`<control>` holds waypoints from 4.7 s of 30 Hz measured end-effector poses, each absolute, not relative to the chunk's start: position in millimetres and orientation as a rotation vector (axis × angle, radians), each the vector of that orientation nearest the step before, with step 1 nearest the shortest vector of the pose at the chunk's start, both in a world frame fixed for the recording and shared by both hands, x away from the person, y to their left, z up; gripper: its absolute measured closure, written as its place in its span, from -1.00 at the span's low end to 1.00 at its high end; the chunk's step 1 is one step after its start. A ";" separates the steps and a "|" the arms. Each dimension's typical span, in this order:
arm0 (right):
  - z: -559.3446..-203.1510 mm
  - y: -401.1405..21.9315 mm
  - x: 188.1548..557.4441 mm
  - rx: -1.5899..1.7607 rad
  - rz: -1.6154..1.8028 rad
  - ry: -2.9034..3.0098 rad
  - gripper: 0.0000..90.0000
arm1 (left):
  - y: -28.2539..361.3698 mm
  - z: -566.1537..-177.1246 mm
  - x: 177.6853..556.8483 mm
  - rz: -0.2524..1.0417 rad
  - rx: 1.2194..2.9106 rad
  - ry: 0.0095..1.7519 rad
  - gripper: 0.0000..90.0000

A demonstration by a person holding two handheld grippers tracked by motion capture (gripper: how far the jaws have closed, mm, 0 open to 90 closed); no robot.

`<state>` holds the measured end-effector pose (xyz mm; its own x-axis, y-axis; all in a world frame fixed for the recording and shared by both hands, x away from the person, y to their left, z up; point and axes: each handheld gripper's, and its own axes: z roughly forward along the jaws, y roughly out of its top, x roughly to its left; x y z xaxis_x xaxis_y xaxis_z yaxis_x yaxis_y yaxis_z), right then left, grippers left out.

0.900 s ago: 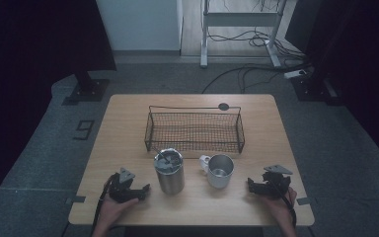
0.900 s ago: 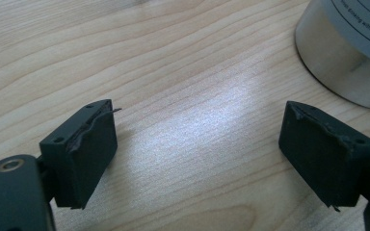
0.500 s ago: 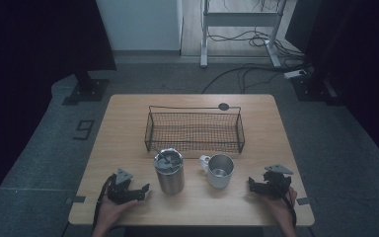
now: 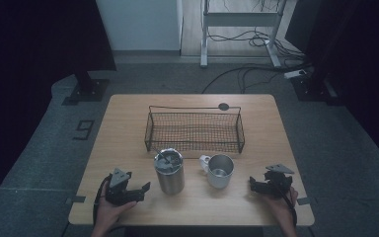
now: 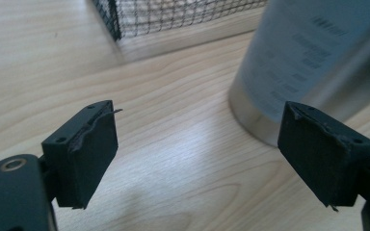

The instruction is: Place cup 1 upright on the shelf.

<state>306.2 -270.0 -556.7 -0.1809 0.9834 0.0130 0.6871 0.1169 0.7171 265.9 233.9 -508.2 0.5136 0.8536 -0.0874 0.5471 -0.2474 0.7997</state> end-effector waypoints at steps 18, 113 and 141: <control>-556.7 -271.4 306.8 1.636 0.818 1.902 -0.98 | 225.3 -481.4 248.1 0.479 1.897 1.078 -0.69; -556.2 -272.8 305.9 1.654 0.811 1.865 -0.90 | 135.4 -477.0 300.4 0.475 1.933 0.925 -0.93; -556.0 -273.6 305.2 1.664 0.812 1.848 -0.85 | 148.3 -447.9 300.6 0.484 1.895 0.945 -0.91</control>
<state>305.2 -273.6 -556.0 -0.1108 0.9937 0.0140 0.6822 0.0658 0.7282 300.6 148.3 -447.9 0.6261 0.7779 -0.0542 0.4100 -0.2693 0.8714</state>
